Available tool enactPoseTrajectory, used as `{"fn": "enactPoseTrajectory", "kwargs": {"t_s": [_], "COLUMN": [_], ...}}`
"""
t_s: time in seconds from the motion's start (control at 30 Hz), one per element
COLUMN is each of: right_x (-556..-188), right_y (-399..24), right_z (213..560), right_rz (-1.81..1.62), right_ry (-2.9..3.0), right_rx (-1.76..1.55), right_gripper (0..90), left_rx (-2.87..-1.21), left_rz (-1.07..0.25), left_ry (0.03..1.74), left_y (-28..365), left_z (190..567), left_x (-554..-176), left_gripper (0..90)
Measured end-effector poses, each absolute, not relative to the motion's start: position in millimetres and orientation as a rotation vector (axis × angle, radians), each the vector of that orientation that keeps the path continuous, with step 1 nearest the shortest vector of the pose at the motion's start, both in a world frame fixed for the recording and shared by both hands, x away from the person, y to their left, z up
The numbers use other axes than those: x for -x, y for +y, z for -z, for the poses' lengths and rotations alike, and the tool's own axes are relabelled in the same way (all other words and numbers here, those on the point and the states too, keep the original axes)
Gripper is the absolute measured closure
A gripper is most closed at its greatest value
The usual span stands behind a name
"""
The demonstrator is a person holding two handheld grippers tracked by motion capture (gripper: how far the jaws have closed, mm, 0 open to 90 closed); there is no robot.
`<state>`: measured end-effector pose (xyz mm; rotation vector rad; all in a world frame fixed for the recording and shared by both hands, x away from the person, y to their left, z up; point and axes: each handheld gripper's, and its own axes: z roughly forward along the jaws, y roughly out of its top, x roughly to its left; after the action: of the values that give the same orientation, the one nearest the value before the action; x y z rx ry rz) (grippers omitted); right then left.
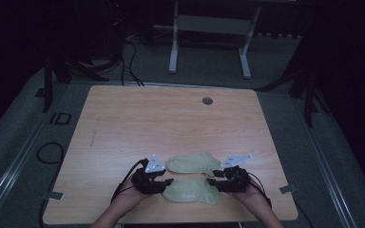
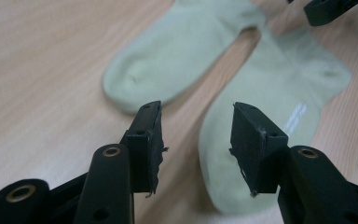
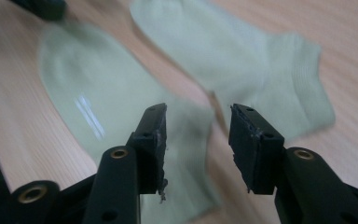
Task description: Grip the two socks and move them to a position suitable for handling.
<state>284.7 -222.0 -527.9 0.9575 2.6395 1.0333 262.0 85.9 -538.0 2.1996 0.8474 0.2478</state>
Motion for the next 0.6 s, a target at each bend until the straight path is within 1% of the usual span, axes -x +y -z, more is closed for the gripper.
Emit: {"fn": "enactPoseTrajectory", "kwargs": {"t_s": [0.13, 0.2, 0.23, 0.27, 0.3, 0.37, 0.4, 0.43, 0.47, 0.5, 0.53, 0.57, 0.6], "right_x": [-273.0, -269.5, -268.3, -267.4, -266.7, -266.3, -266.3, -265.1, -265.1, -264.6, -264.6, -264.5, -264.5], "right_y": [-223.6, -224.5, -224.4, -224.3, -224.2, -224.3, -224.3, -224.6, -224.6, -224.3, -224.3, -222.8, -222.8], "right_z": [537.2, 540.7, 542.5, 544.2, 546.0, 549.8, 549.8, 550.7, 550.7, 550.5, 550.5, 550.1, 550.1], "right_rz": [-0.955, -0.934, -0.913, -0.891, -0.881, -0.862, -0.862, -0.874, -0.874, -0.870, -0.870, -0.866, -0.866], "right_ry": [2.636, 2.639, 2.637, 2.637, 2.636, 2.649, 2.649, 2.647, 2.647, 2.650, 2.650, 2.663, 2.663], "right_rx": [-0.953, -0.954, -0.942, -0.933, -0.933, -0.931, -0.931, -0.936, -0.936, -0.927, -0.927, -0.917, -0.917], "right_gripper": [57.8, 59.2, 61.4, 63.6, 63.8, 68.1, 68.1, 72.4, 72.4, 72.4, 75.3, 82.5, 82.5], "left_rx": [-2.225, -2.238, -2.241, -2.246, -2.248, -2.256, -2.256, -2.253, -2.253, -2.253, -2.270, -2.270, -2.278], "left_rz": [-0.211, -0.202, -0.199, -0.200, -0.195, -0.187, -0.187, -0.188, -0.188, -0.188, -0.204, -0.202, -0.216], "left_ry": [0.870, 0.882, 0.883, 0.894, 0.899, 0.898, 0.898, 0.896, 0.896, 0.896, 0.877, 0.875, 0.872], "left_y": [90.0, 90.9, 91.3, 91.5, 91.4, 90.6, 90.6, 88.8, 88.8, 88.8, 86.0, 84.9, 83.5], "left_z": [545.8, 550.1, 552.2, 554.2, 556.3, 559.6, 559.6, 560.9, 560.9, 560.9, 560.6, 560.4, 559.9], "left_x": [-256.5, -254.6, -253.9, -253.6, -253.6, -254.0, -254.0, -253.6, -253.6, -253.6, -252.2, -252.1, -251.3], "left_gripper": [58.2, 58.7, 61.1, 61.4, 64.7, 66.7, 68.9, 71.3, 73.8, 73.8, 73.8, 87.4, 87.4]}}
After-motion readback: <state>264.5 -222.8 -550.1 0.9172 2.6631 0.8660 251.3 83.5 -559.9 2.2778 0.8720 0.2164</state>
